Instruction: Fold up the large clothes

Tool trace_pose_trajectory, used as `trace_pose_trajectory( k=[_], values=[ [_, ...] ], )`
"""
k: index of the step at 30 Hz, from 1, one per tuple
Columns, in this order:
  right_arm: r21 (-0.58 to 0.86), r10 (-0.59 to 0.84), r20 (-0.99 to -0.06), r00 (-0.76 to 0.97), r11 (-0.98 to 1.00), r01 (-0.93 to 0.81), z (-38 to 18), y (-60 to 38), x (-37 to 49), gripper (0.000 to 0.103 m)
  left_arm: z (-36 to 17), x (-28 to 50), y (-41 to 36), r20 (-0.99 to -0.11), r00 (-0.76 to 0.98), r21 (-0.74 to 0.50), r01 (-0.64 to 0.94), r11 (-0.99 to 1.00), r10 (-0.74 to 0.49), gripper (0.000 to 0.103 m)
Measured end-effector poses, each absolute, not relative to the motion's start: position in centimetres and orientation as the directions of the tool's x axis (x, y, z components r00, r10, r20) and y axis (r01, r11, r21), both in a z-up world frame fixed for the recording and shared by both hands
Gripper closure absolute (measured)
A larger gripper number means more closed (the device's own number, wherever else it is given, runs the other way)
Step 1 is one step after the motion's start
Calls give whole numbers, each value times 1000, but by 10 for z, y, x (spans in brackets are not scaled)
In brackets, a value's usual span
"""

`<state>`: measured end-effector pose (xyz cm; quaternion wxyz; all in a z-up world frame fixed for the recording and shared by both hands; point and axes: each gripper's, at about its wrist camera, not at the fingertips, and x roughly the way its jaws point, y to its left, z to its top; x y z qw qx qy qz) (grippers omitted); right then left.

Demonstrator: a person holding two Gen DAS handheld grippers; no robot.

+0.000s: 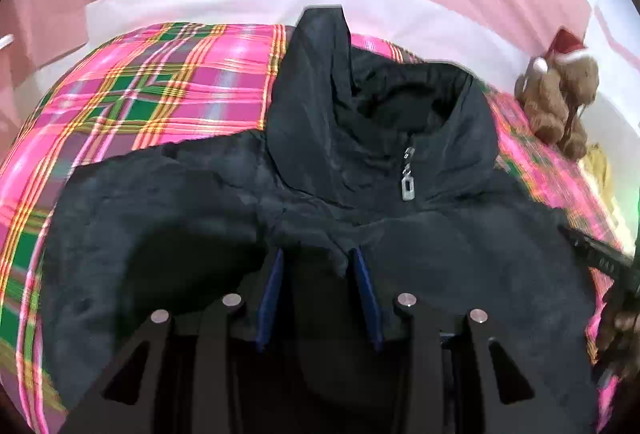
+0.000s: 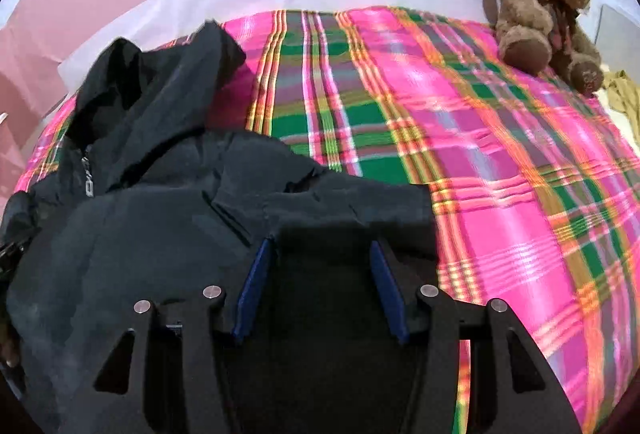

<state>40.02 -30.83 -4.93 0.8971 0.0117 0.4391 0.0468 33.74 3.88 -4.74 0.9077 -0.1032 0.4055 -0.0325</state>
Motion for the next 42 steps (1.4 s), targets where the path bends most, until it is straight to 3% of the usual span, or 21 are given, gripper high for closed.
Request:
trace_pose_trajectory(
  k=[5, 9, 23, 42],
  values=[
    [118, 163, -733, 661, 987, -113, -13, -304, 357, 50, -22, 294, 39, -669, 722, -213, 44, 976, -178, 64],
    [101, 186, -764, 618, 980, -170, -31, -278, 342, 51, -56, 296, 40, -733, 659, -202, 26, 979, -169, 63],
    [62, 146, -784, 603, 986, -158, -58, -268, 343, 51, -58, 295, 33, -731, 671, -149, 16, 989, -121, 62],
    [93, 146, -674, 724, 989, -113, 52, -273, 210, 50, 35, 152, 21, -660, 733, -188, 54, 981, -167, 61]
  ],
)
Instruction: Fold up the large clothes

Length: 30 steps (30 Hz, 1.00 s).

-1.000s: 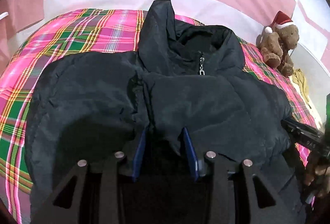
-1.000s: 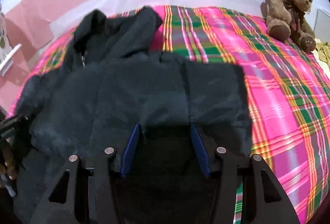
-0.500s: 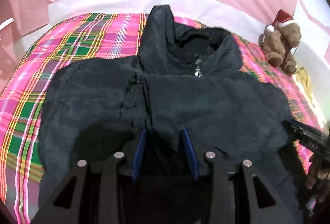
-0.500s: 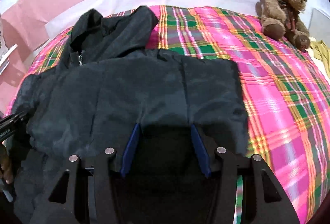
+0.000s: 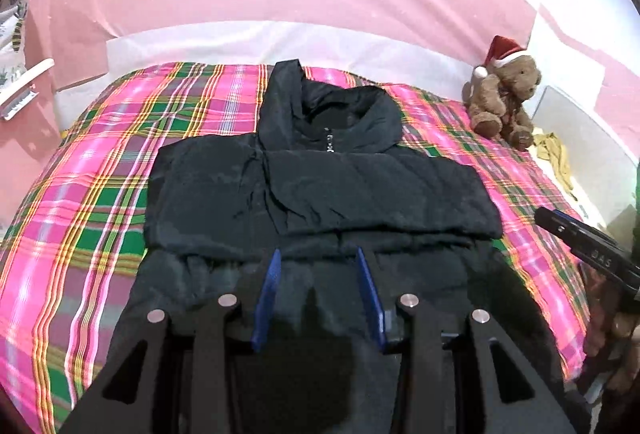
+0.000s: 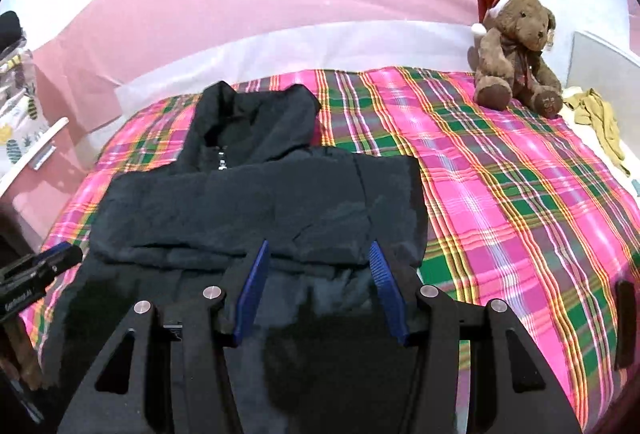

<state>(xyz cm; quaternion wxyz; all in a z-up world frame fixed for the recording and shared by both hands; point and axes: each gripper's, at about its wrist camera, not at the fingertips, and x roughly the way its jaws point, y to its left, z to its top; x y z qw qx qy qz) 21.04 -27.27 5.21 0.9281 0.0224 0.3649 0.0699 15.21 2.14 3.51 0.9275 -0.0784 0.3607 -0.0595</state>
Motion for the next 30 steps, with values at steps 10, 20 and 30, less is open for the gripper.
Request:
trace_pose_trajectory(
  k=[10, 20, 30],
  values=[
    [109, 187, -657, 730, 982, -154, 69, -235, 166, 50, 58, 103, 29, -640, 748, -188, 73, 980, -178, 57],
    [3, 179, -595, 783, 976, -220, 109, -208, 155, 50, 83, 92, 39, -610, 774, -155, 94, 984, -170, 52],
    [7, 207, -578, 789, 969, -249, 131, -210, 210, 50, 107, 150, 48, -600, 786, -115, 96, 989, -147, 48]
  ],
)
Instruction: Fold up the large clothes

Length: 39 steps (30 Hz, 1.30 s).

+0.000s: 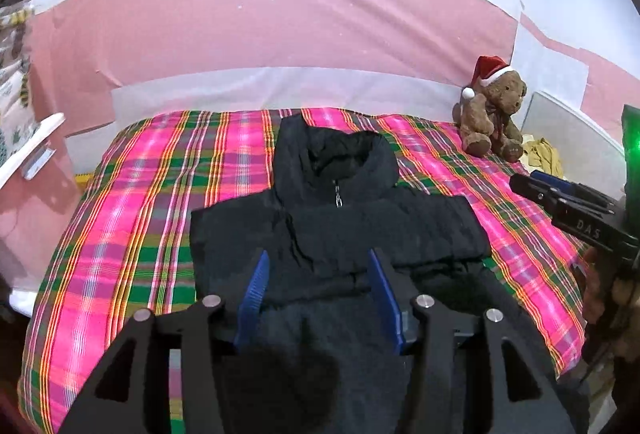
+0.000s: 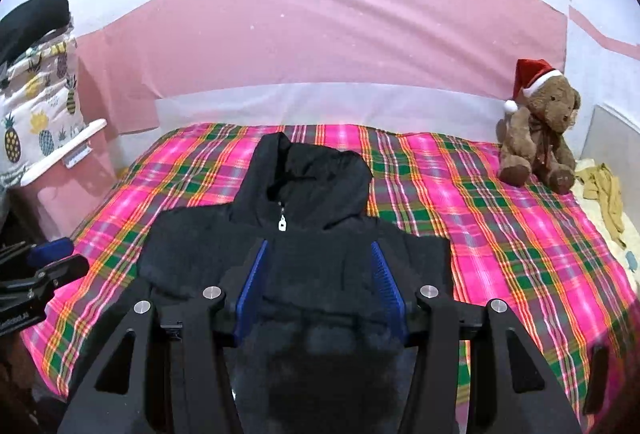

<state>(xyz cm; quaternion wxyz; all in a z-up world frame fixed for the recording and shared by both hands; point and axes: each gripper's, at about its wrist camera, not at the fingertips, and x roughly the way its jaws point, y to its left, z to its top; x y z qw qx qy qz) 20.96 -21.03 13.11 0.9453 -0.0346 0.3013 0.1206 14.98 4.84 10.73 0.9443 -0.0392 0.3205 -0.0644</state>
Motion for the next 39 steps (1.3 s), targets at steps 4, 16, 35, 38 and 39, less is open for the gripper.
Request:
trace_pose_trajectory(
  k=[4, 16, 35, 38, 39],
  values=[
    [31, 228, -608, 761, 964, -265, 128, -213, 244, 50, 113, 188, 49, -605, 782, -107, 101, 989, -146, 47],
    [140, 267, -723, 636, 960, -244, 87, -218, 394, 50, 83, 348, 65, -672, 726, -135, 76, 988, -147, 42],
    [260, 304, -819, 486, 953, -157, -24, -222, 586, 50, -23, 537, 65, -775, 617, -183, -16, 983, -135, 67],
    [244, 301, -822, 483, 953, -180, -30, -214, 590, 96, -32, 539, 64, -783, 607, -185, -14, 983, -139, 98],
    [241, 304, -815, 494, 952, -187, -27, -213, 585, 96, -30, 536, 63, -772, 621, -176, -6, 984, -134, 100]
  ],
)
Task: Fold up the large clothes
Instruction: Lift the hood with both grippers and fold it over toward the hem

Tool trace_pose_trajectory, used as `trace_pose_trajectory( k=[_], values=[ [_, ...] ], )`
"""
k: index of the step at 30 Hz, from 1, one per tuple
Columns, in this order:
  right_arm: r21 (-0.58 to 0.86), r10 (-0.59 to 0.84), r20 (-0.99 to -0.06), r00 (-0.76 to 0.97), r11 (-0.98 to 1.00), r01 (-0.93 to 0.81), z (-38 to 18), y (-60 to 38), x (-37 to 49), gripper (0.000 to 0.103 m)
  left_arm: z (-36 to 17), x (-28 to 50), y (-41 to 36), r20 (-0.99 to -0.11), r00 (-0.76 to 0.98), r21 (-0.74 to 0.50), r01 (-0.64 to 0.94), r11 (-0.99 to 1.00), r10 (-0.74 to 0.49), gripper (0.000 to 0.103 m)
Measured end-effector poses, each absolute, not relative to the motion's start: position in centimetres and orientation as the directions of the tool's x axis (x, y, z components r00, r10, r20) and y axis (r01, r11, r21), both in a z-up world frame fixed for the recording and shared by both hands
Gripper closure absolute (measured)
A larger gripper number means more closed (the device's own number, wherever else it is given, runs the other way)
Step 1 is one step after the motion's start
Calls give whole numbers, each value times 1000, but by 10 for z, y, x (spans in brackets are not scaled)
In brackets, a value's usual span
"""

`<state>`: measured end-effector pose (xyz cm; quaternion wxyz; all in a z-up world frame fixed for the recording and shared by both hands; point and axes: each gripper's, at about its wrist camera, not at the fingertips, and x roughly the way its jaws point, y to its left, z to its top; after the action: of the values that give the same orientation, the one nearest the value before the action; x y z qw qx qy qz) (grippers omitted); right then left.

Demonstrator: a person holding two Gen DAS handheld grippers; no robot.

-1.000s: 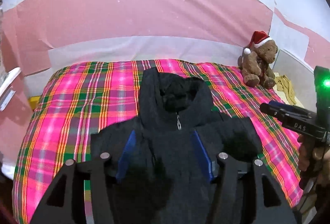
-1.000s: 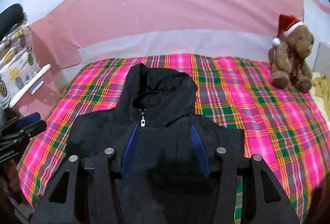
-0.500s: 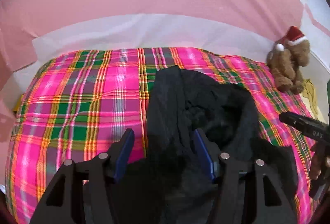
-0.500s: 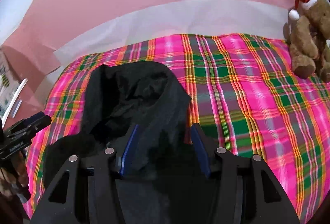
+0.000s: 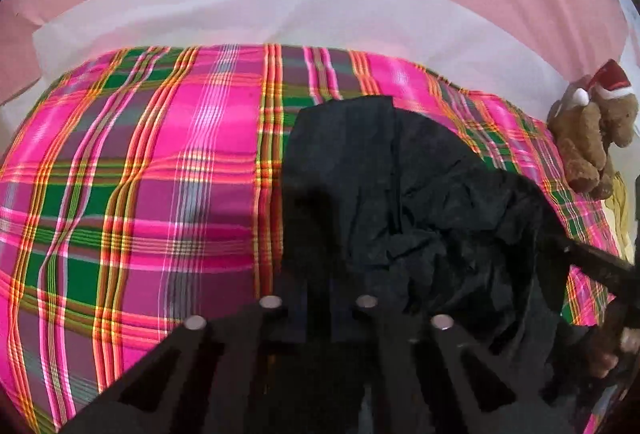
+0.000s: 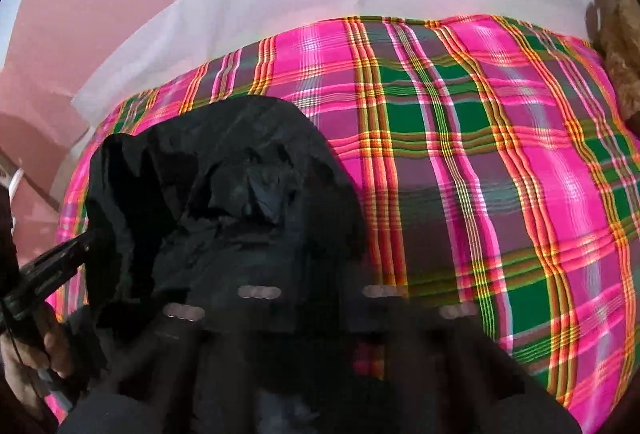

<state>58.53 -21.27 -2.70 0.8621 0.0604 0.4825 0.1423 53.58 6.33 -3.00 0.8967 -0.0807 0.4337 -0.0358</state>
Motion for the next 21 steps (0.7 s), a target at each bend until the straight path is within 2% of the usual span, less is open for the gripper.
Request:
trace_pose_trajectory(
  k=[6, 12, 17, 21],
  values=[
    [274, 361, -724, 588, 932, -235, 17, -228, 541, 98, 9, 484, 69, -668, 726, -218, 19, 976, -163, 103],
    [302, 430, -617, 659, 903, -307, 66, -247, 457, 98, 54, 402, 73, -555, 798, -274, 92, 957, -236, 103],
    [326, 458, -568, 684, 888, -325, 72, -258, 389, 98, 62, 329, 83, -498, 823, -325, 115, 939, -273, 103],
    [344, 464, -589, 661, 885, -314, 51, -266, 355, 98, 43, 291, 90, -509, 815, -350, 98, 931, -277, 103]
  ],
)
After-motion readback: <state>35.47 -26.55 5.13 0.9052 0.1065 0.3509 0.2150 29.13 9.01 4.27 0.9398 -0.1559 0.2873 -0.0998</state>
